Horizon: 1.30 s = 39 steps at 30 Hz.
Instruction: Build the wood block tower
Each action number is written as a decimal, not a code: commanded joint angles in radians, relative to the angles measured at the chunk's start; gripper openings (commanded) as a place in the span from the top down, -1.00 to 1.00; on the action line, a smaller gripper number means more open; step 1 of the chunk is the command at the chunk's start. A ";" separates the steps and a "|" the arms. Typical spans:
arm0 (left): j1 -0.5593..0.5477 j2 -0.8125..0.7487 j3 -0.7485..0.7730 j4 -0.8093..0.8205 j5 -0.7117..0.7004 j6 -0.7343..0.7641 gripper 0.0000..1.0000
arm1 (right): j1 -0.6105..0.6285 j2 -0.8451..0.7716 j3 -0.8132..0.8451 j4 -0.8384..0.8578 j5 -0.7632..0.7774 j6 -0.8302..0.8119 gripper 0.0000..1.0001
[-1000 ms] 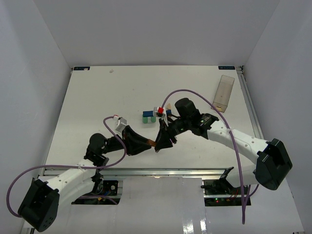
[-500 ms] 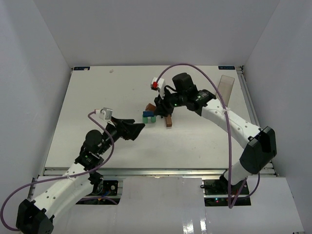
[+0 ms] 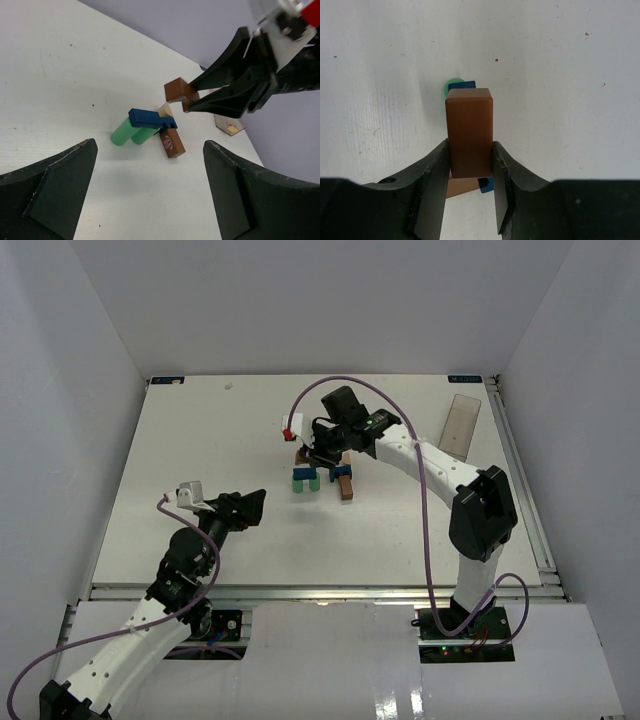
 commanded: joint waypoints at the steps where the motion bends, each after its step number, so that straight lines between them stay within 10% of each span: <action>1: 0.001 -0.084 -0.018 -0.008 -0.038 0.003 -0.96 | 0.028 0.060 0.117 -0.082 0.021 -0.154 0.85; 39: 0.001 -0.118 -0.016 -0.018 0.003 -0.001 -0.96 | 0.085 0.226 0.328 -0.282 0.116 -0.114 0.83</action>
